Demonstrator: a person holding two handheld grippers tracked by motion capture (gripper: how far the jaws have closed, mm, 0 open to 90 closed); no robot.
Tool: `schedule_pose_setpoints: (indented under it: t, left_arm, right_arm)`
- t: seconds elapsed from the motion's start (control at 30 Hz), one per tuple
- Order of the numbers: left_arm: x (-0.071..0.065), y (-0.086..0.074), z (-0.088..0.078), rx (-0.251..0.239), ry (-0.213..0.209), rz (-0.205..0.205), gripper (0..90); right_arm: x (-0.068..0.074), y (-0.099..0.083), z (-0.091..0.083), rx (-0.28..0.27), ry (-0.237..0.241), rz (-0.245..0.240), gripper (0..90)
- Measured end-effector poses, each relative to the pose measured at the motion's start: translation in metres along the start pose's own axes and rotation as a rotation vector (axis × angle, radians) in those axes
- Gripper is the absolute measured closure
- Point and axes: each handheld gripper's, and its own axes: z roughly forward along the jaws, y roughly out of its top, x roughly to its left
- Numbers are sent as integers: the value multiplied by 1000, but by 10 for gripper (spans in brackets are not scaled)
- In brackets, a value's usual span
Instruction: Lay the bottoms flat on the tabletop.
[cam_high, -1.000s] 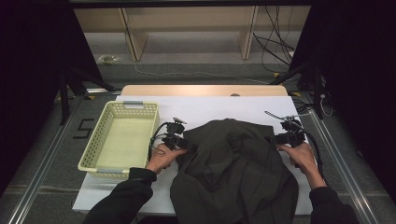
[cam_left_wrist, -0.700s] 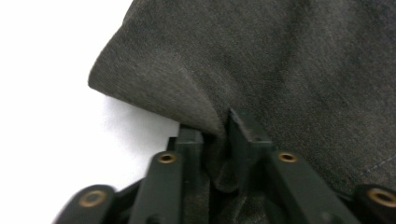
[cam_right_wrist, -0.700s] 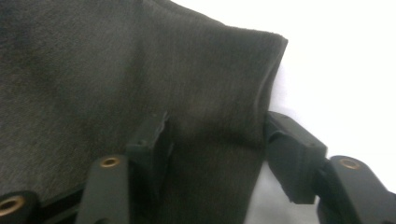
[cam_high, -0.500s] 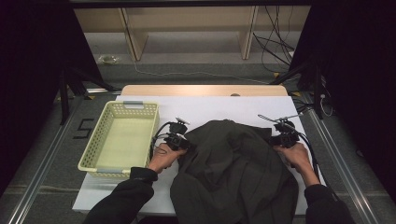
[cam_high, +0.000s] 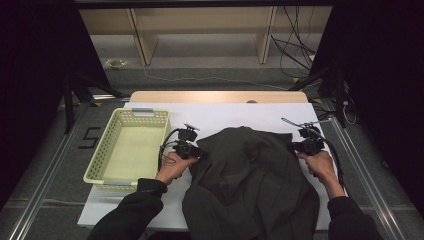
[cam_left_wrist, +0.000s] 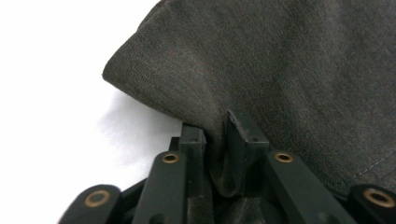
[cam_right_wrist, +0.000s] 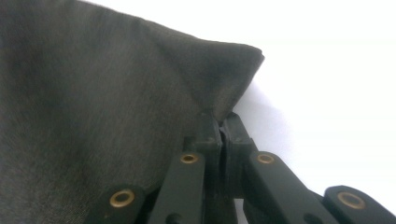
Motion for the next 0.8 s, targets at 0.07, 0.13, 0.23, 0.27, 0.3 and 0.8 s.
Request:
schedule_pose_setpoints:
  t: [0.07, 0.13, 0.23, 0.27, 0.3, 0.8]
  left_arm:
    - [-2, 0, 0, 0, 3, 4, 722]
    - [-4, 1, -1, 1, 14, 23, 734]
    - [-6, 3, -6, -16, 6, 26, 749]
    - [-6, 4, -8, -25, 7, 31, 758]
    - [-6, 5, -9, -23, 4, 40, 787]
    - [1, 15, -41, -143, 0, 45, 886]
  right_arm:
    - [-2, 2, -5, -20, -3, 7, 881]
    - [-3, 3, -8, -32, -5, 6, 881]
    - [-3, 3, -10, -37, -11, 6, 881]
    - [-2, 4, -10, -42, -13, 2, 881]
    - [-2, 4, -10, -42, -15, 2, 881]
    - [1, 14, -31, -127, -13, -4, 885]
